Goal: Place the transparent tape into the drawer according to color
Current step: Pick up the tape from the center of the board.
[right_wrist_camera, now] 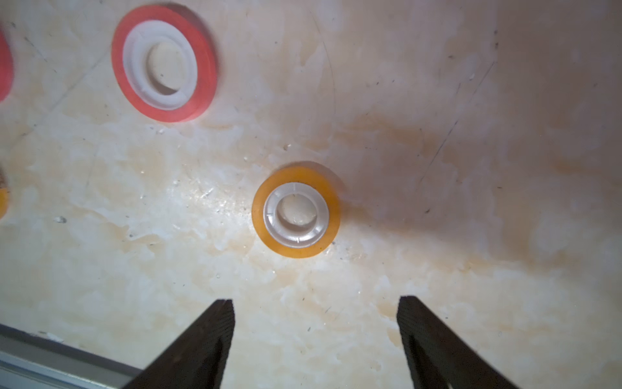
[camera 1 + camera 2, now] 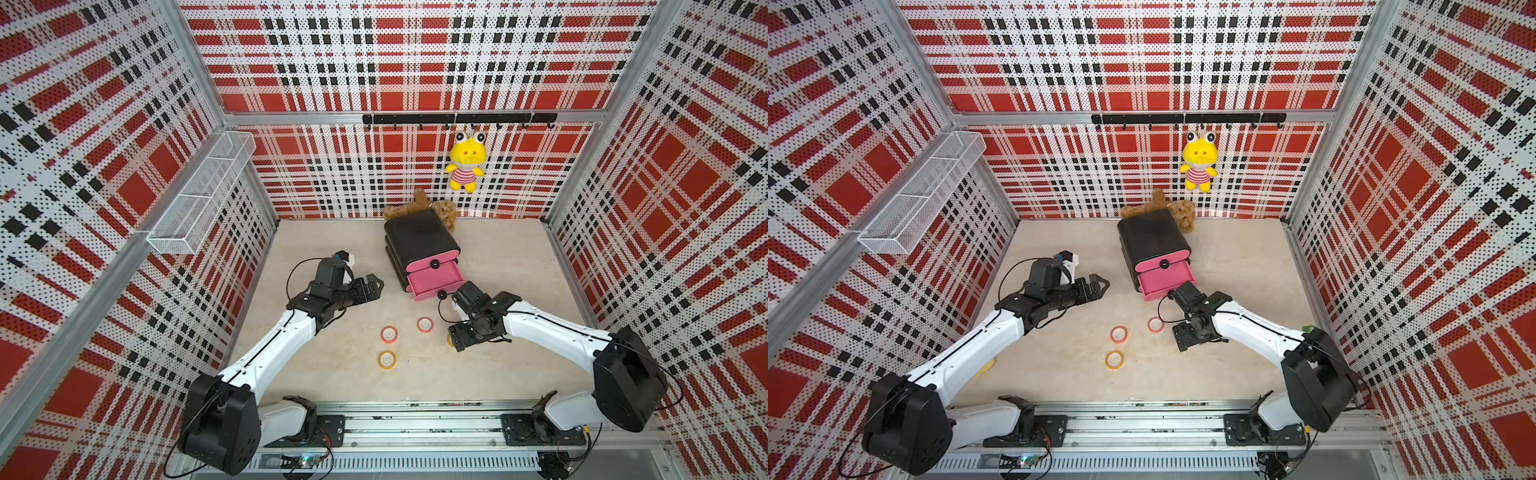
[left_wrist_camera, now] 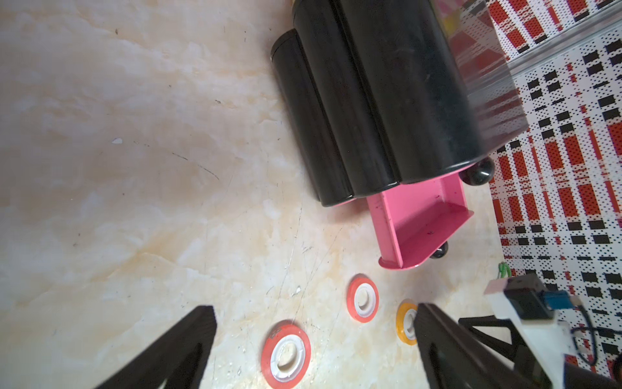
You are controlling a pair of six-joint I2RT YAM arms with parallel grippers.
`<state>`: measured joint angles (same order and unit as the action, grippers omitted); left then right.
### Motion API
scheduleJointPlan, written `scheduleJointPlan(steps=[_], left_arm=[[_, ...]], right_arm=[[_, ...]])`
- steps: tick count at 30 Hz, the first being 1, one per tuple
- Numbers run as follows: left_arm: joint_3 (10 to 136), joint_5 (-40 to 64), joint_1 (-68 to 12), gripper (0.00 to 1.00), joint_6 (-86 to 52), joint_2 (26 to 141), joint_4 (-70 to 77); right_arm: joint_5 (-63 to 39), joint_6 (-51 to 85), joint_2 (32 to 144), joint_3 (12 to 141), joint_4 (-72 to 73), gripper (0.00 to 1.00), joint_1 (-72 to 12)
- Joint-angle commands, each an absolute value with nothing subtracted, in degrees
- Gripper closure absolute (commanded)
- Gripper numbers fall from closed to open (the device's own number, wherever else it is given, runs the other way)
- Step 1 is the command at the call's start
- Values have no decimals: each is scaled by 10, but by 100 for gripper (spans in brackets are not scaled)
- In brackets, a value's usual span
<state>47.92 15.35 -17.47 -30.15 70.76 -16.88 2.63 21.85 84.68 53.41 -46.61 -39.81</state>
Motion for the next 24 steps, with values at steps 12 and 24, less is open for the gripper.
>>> scheduleJointPlan(steps=[12,24], left_arm=[[470,191,-152,1,-276,715,-137],[472,198,-148,1,-271,724,-133]], right_arm=[[81,244,902,540,-400,20,-435],[83,243,946,542,-371,22,-441]])
